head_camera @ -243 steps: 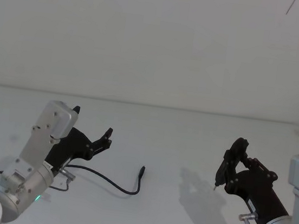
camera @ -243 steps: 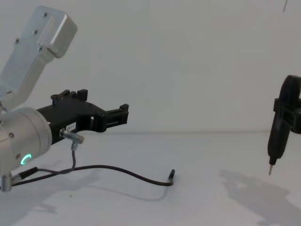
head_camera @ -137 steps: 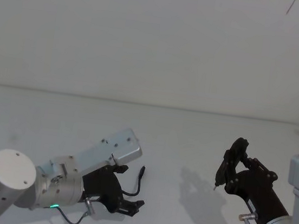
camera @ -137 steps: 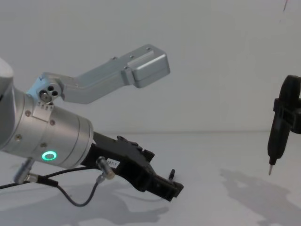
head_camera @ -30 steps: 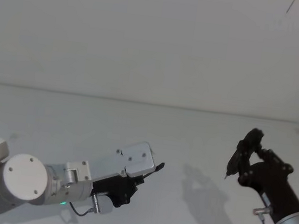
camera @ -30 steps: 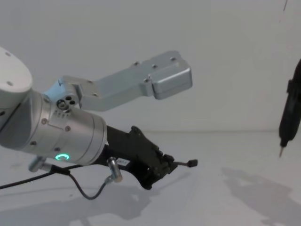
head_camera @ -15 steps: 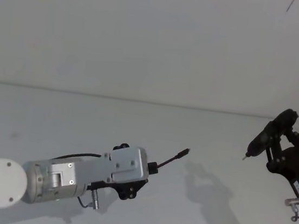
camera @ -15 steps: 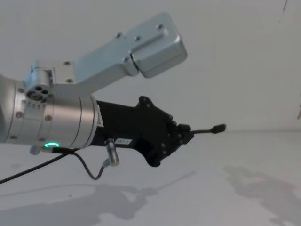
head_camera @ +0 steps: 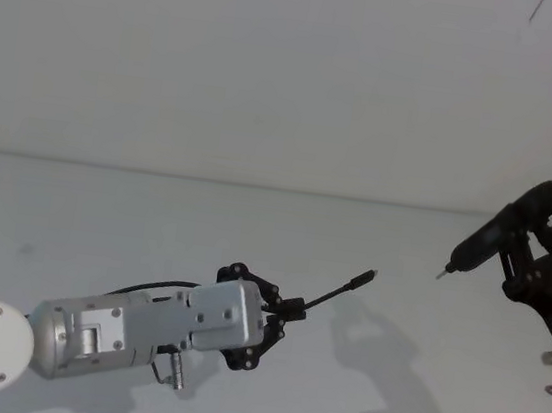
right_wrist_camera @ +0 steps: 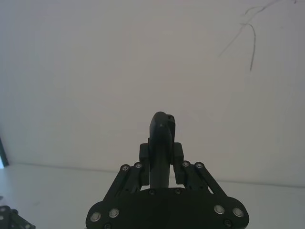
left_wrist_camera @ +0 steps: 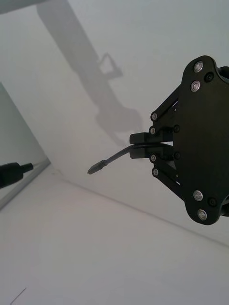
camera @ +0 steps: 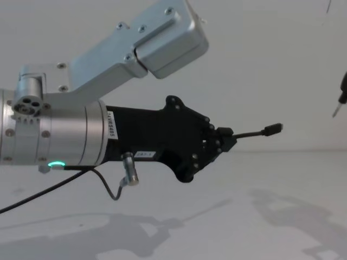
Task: Pick up the data cable with the one hand.
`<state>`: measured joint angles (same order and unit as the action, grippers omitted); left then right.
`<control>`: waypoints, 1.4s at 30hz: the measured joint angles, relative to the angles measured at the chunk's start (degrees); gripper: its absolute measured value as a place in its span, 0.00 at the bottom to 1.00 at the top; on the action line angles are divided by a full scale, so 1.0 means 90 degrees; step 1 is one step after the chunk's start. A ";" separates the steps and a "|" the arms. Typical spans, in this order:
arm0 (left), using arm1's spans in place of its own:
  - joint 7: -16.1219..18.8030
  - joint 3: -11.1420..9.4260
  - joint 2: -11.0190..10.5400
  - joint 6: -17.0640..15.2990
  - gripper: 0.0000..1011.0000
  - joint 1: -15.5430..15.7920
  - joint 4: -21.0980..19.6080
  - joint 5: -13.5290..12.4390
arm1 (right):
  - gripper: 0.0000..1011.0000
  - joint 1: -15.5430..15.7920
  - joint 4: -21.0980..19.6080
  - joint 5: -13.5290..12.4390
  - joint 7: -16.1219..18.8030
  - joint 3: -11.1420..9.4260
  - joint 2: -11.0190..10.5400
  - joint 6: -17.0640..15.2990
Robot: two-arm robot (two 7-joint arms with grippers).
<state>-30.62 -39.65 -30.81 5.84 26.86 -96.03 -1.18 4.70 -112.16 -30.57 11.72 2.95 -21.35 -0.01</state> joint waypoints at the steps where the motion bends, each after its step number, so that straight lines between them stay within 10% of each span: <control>1: -0.0002 0.0006 -0.0002 0.0053 0.05 -0.0007 -0.0001 0.0007 | 0.28 -0.0009 -0.0006 -0.0040 0.0016 0.0000 0.0003 -0.0014; 42: -0.0012 0.0043 -0.0026 0.0435 0.05 -0.0055 -0.0005 0.0054 | 0.28 -0.0475 0.0217 -0.0554 0.0042 0.0509 0.0096 -0.0310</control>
<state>-30.73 -39.26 -31.05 9.75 26.37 -96.07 -0.69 0.43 -110.21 -35.56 12.09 7.53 -20.48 -2.80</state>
